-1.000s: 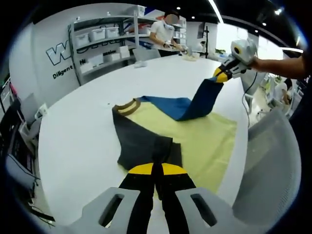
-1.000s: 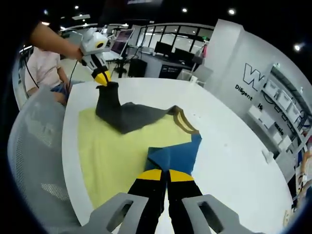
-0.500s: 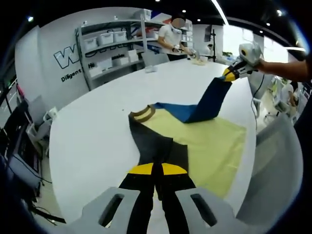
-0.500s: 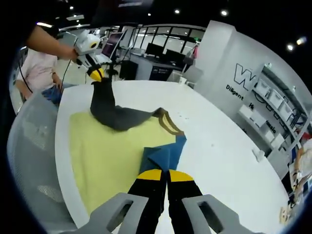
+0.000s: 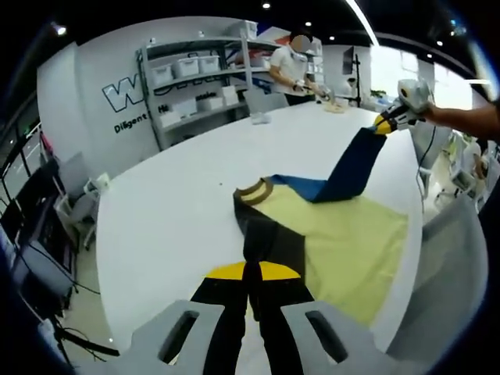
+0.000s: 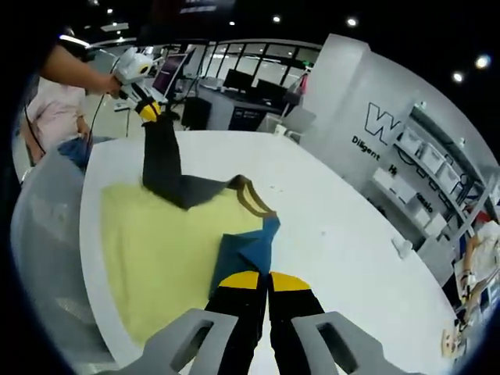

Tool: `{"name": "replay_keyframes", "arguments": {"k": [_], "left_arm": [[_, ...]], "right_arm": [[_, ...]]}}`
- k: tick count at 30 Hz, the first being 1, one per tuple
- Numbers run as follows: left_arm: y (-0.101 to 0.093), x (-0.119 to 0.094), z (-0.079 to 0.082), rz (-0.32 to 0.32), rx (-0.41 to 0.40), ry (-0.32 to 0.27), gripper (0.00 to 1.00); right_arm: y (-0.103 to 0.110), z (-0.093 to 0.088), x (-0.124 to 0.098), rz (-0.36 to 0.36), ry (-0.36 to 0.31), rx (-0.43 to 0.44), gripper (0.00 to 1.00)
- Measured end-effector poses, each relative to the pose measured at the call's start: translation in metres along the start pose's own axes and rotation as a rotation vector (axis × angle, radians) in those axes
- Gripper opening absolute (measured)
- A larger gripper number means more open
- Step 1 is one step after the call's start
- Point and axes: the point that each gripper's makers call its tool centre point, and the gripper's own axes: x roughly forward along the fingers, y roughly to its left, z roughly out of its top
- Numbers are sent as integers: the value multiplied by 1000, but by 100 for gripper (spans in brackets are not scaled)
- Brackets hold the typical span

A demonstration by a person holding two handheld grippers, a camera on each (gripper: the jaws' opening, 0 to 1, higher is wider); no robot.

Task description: Fold the garment on the visible template until the final outline fits inside the template.

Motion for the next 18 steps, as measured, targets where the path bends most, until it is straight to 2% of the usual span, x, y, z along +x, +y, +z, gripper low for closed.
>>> {"name": "replay_keyframes", "arguments": {"k": [9, 18], "left_arm": [[32, -13, 4, 72, -17, -10, 3], [46, -31, 7, 136, -26, -14, 3]], "right_arm": [[-25, -4, -10, -44, 14, 12, 0], [-49, -4, -21, -90, 12, 21, 0]]}}
